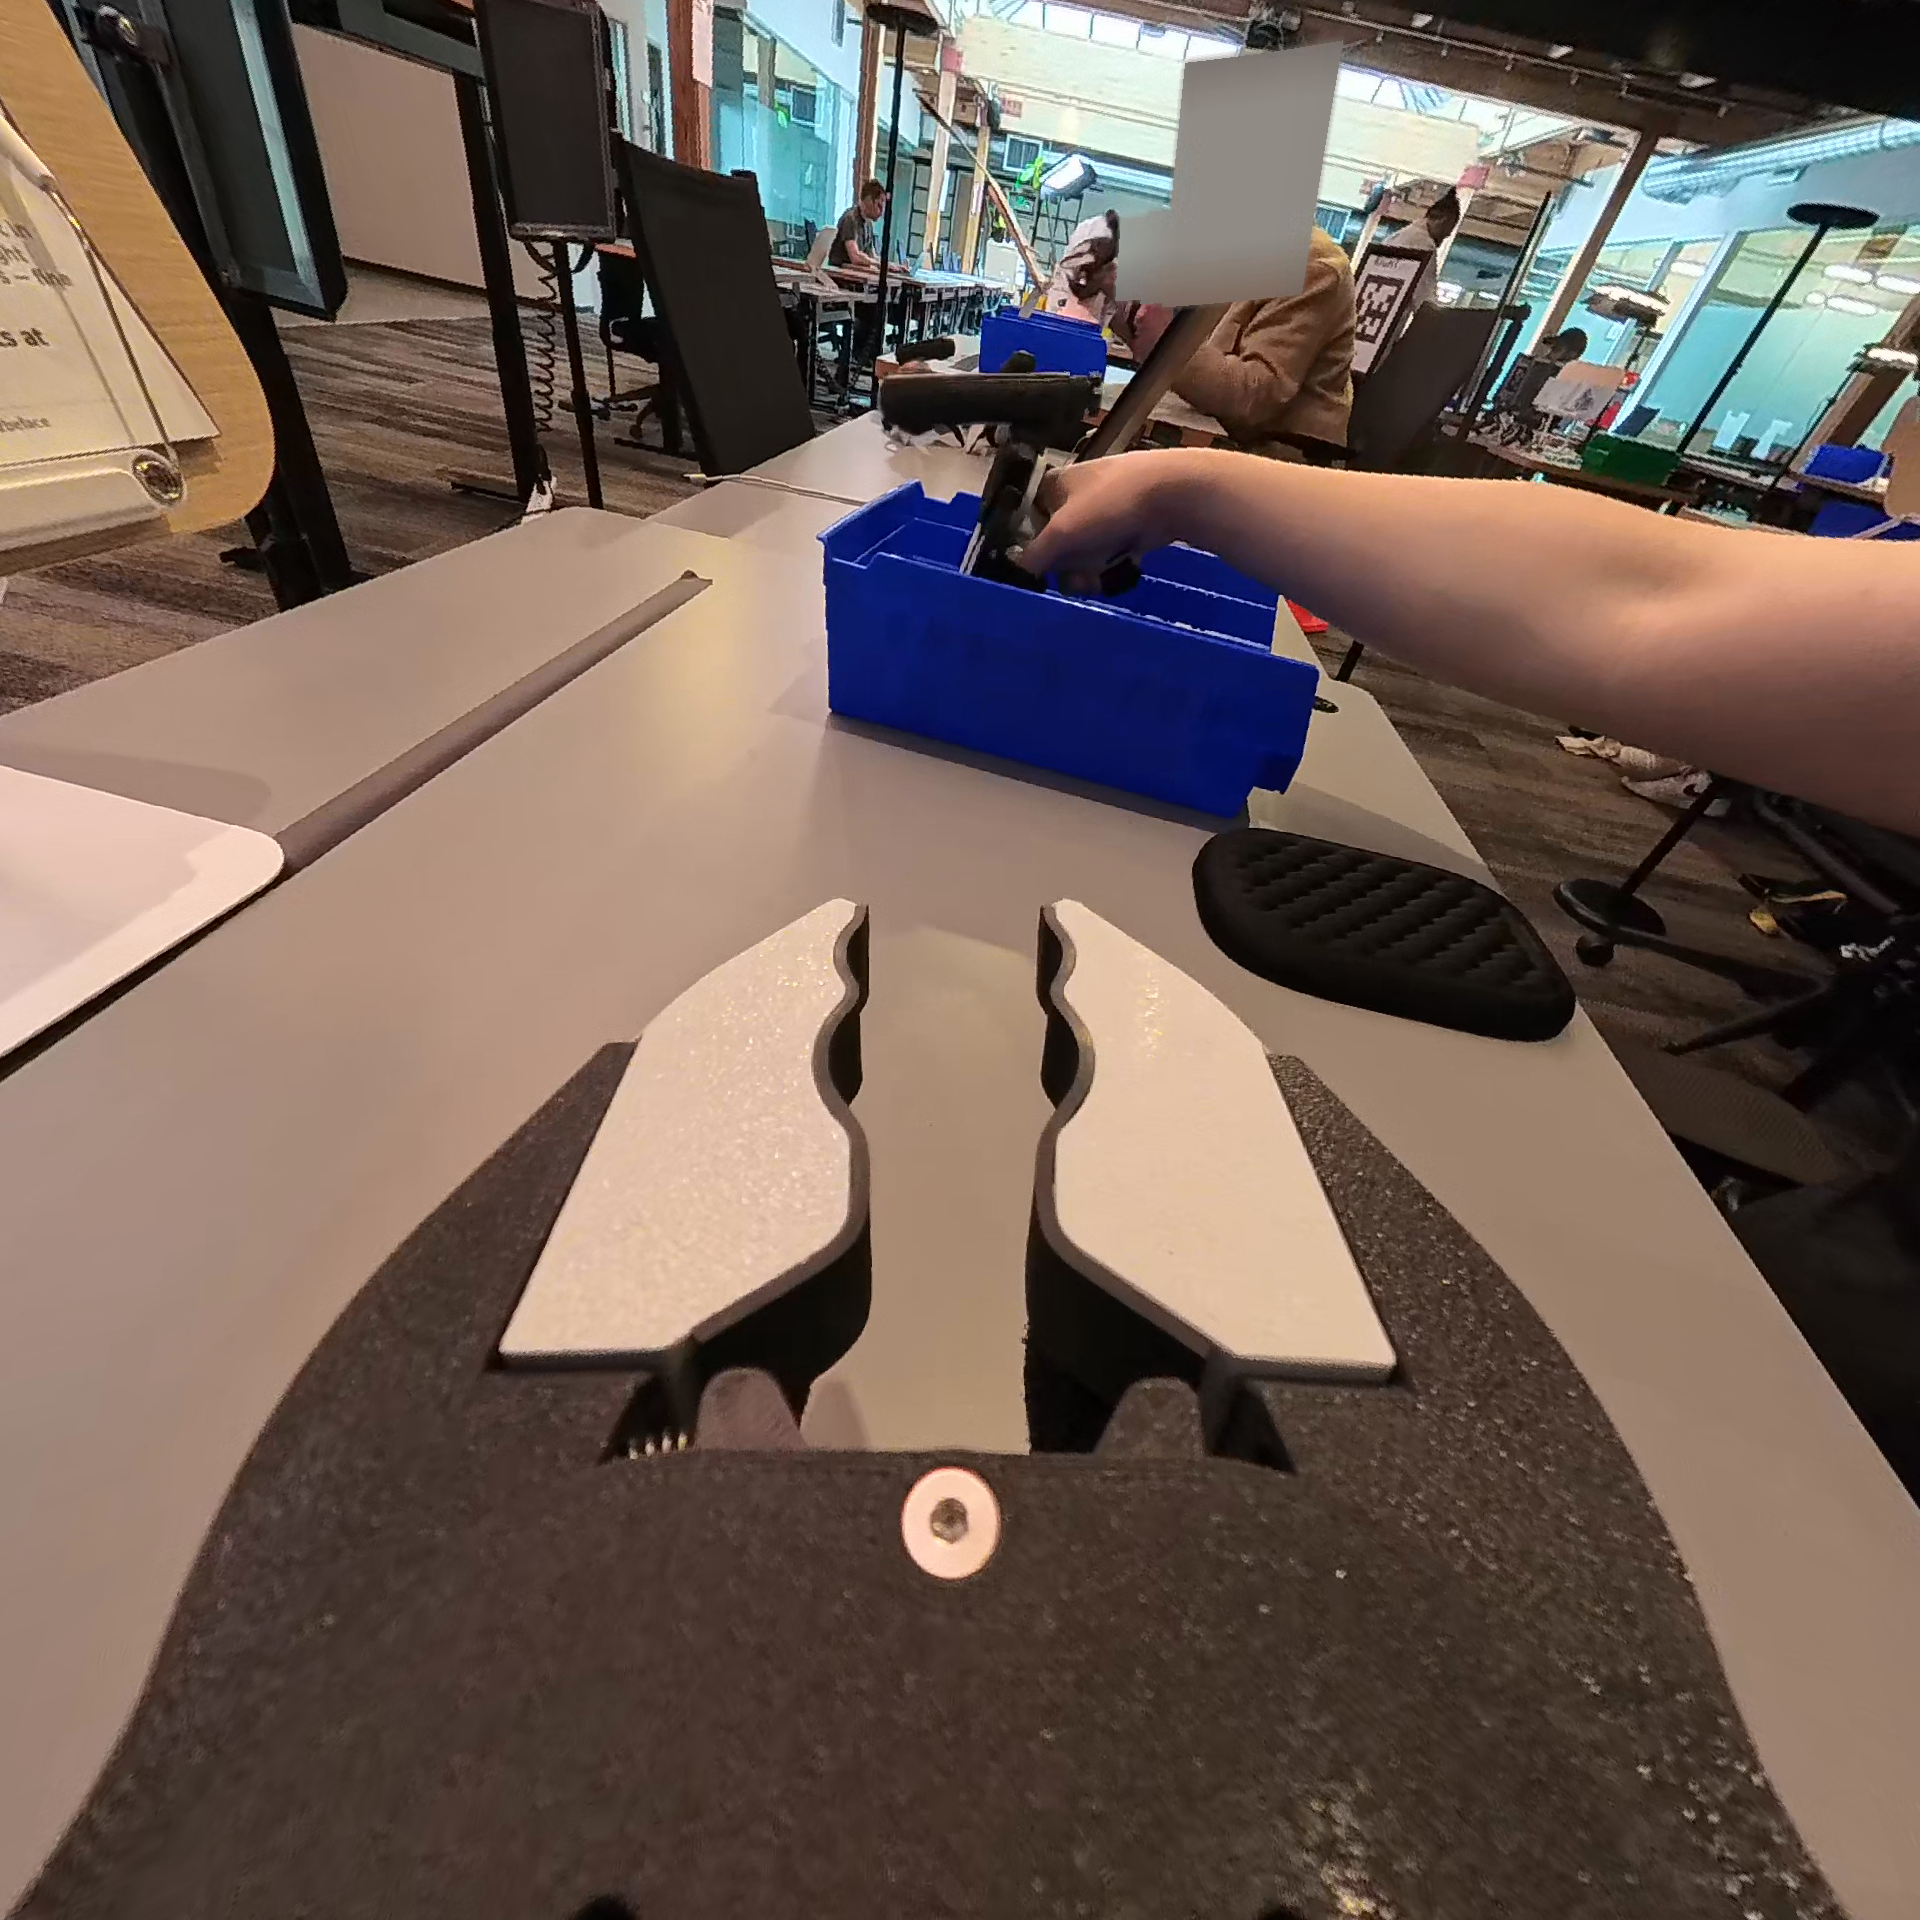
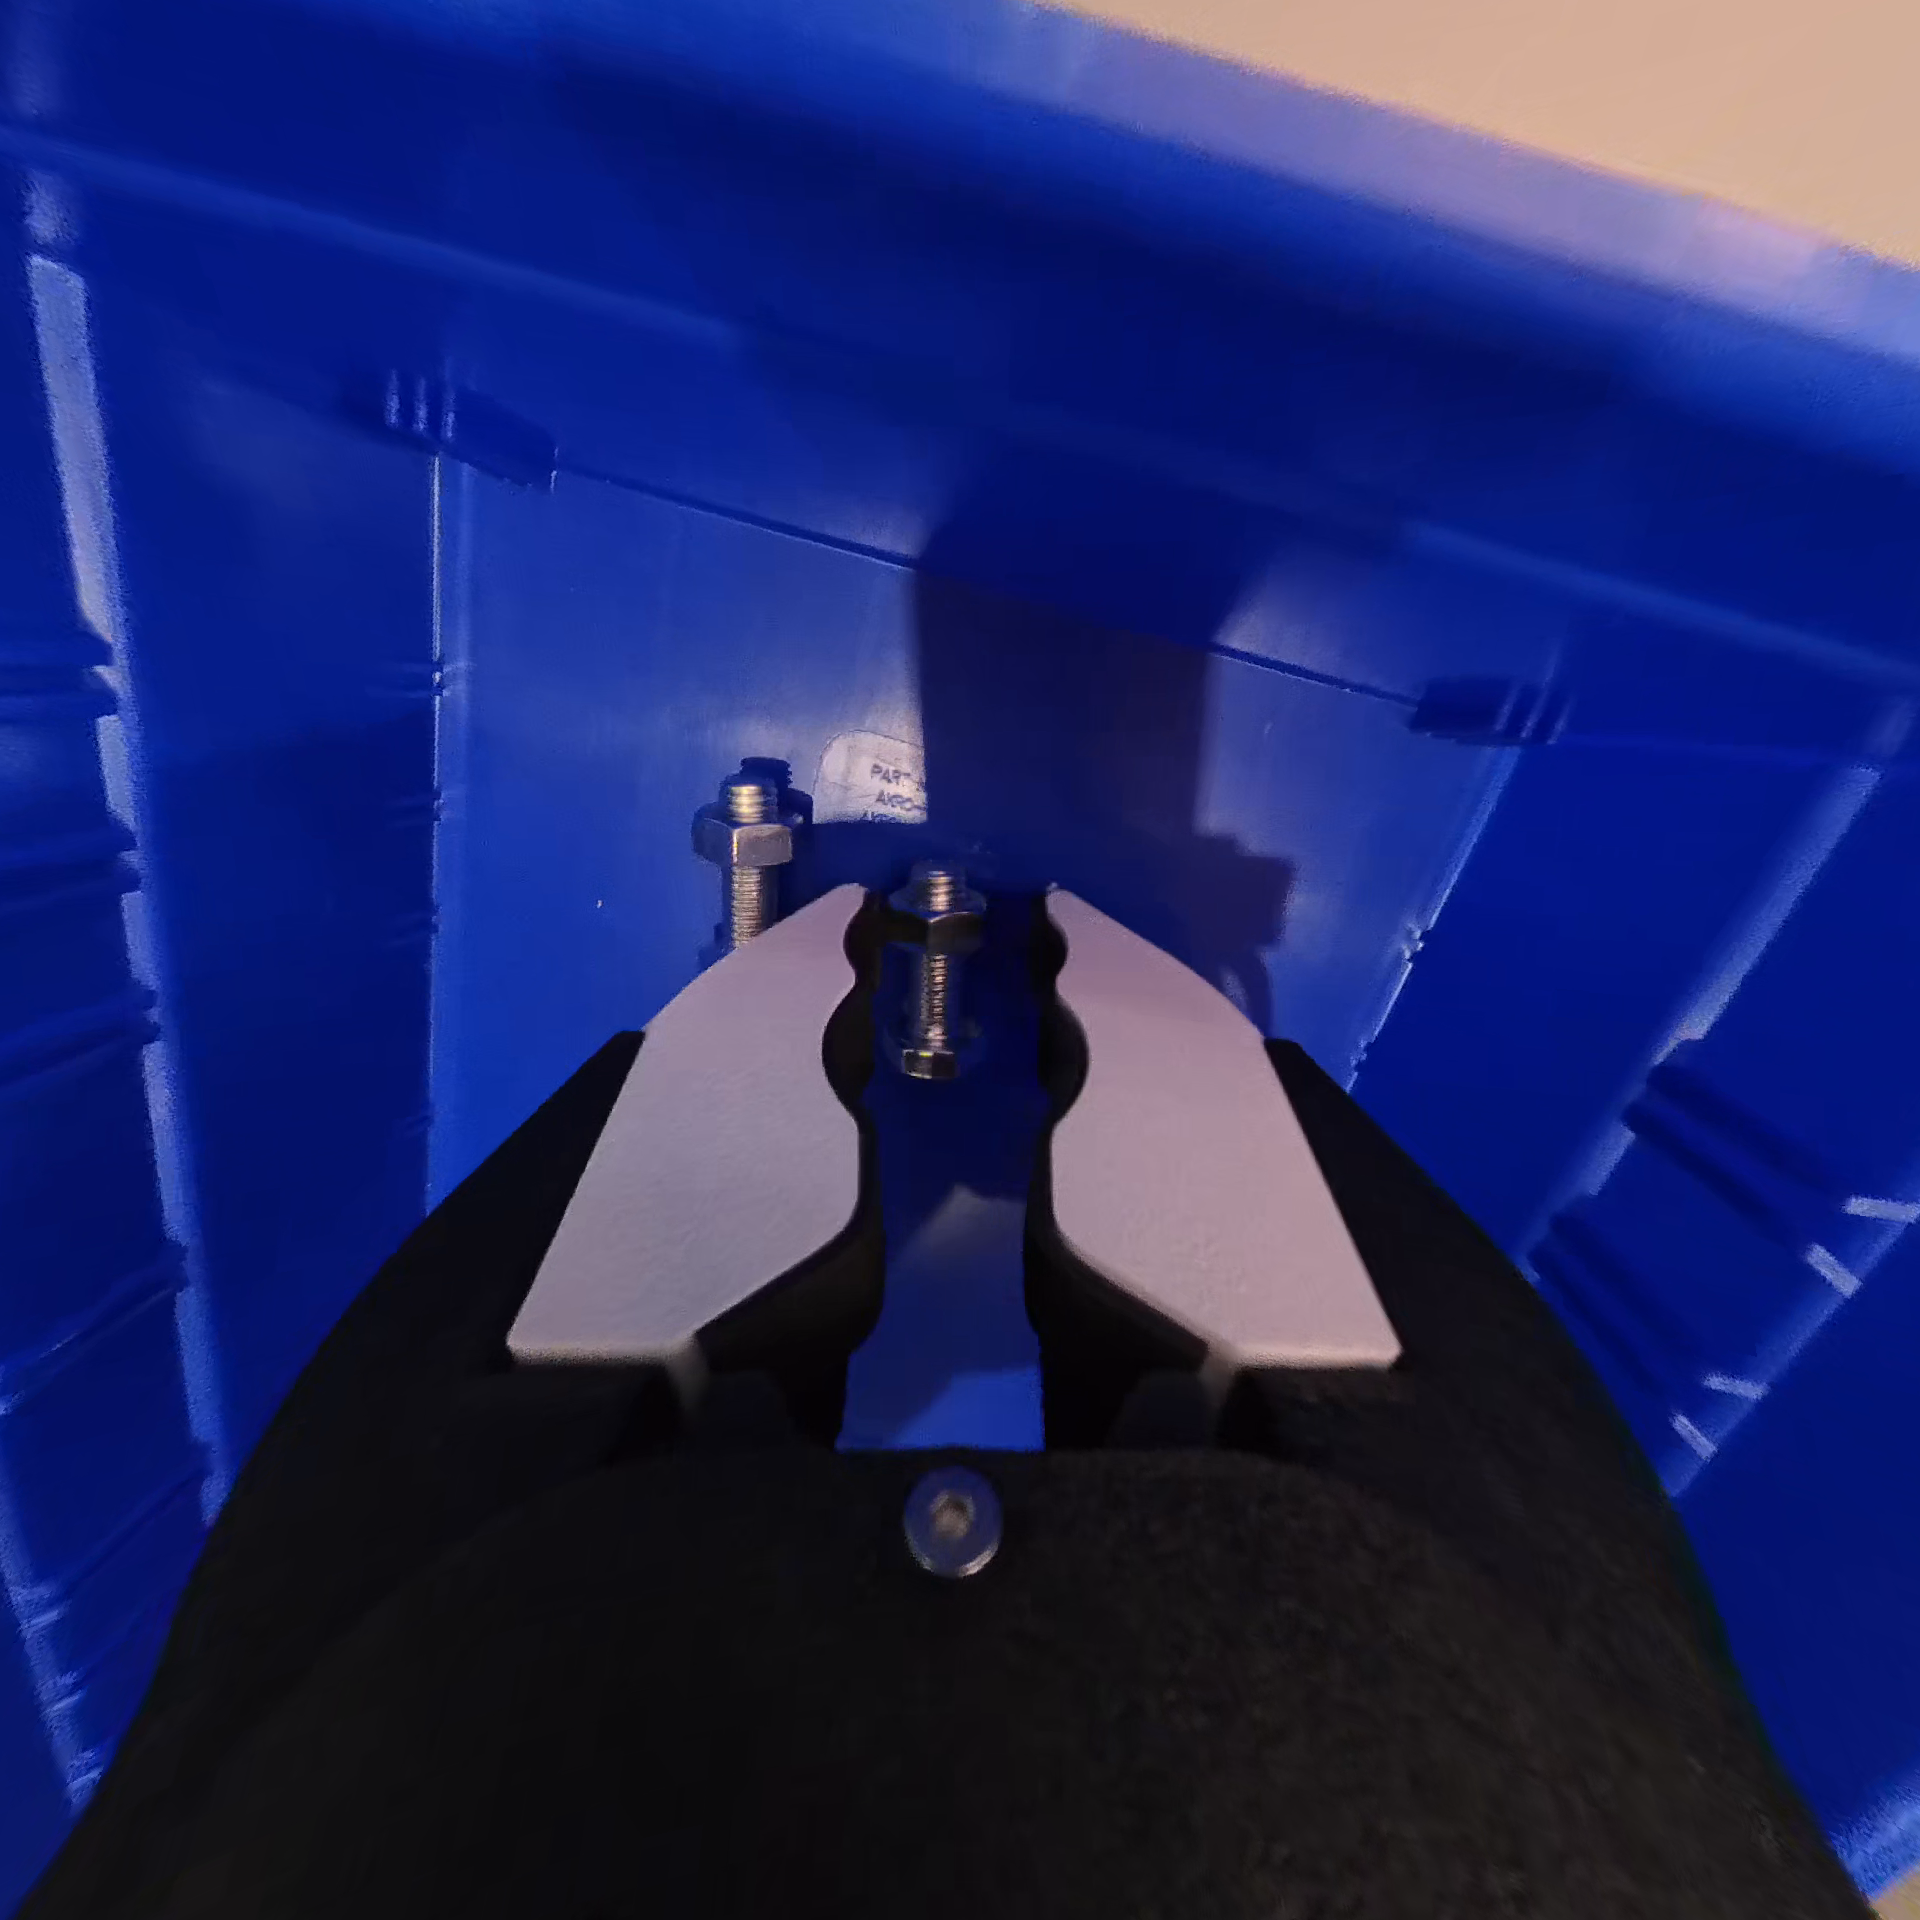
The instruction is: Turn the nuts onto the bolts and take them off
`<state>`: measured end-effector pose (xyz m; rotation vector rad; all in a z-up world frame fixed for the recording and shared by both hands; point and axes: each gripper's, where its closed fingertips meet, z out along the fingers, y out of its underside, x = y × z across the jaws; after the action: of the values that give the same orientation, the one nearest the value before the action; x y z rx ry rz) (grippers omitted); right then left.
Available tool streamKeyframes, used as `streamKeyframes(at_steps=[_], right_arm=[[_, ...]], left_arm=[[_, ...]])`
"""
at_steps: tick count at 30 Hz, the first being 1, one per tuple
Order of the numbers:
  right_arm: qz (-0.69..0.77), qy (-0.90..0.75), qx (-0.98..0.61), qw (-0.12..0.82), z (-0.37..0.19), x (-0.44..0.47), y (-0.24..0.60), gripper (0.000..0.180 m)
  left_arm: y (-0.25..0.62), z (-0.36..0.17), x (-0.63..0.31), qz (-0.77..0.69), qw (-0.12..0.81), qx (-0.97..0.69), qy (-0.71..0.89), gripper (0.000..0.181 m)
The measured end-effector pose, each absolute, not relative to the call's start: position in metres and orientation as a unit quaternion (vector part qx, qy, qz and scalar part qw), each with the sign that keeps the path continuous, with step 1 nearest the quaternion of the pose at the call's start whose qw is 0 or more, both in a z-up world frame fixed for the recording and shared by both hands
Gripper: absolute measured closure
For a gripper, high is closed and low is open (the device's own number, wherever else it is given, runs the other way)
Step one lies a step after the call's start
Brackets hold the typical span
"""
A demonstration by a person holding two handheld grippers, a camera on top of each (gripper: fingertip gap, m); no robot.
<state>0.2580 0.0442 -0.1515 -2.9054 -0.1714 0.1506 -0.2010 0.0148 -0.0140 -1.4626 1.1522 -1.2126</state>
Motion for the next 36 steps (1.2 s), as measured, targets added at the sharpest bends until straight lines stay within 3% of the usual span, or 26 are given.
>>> streamKeyframes(at_steps=[11,21,29,36], right_arm=[[0.034,-0.076,-0.978,0.191,-0.1,0.26,0.047,0.145],[-0.004,-0.071,-0.933,0.352,0.056,0.26,0.039,0.147],[0.112,-0.158,-0.817,0.542,0.171,0.144,0.032,0.149],[0.254,-0.283,-0.675,0.632,0.211,-0.001,0.012,0.143]], left_arm=[[0.017,-0.011,-0.205,-0.488,0.451,-0.591,0.457,0.15],[0.022,-0.008,-0.207,-0.482,0.463,-0.593,0.449,0.15],[0.045,-0.005,-0.212,-0.431,0.509,-0.621,0.413,0.15],[0.055,-0.001,-0.218,-0.413,0.533,-0.626,0.391,0.151]])
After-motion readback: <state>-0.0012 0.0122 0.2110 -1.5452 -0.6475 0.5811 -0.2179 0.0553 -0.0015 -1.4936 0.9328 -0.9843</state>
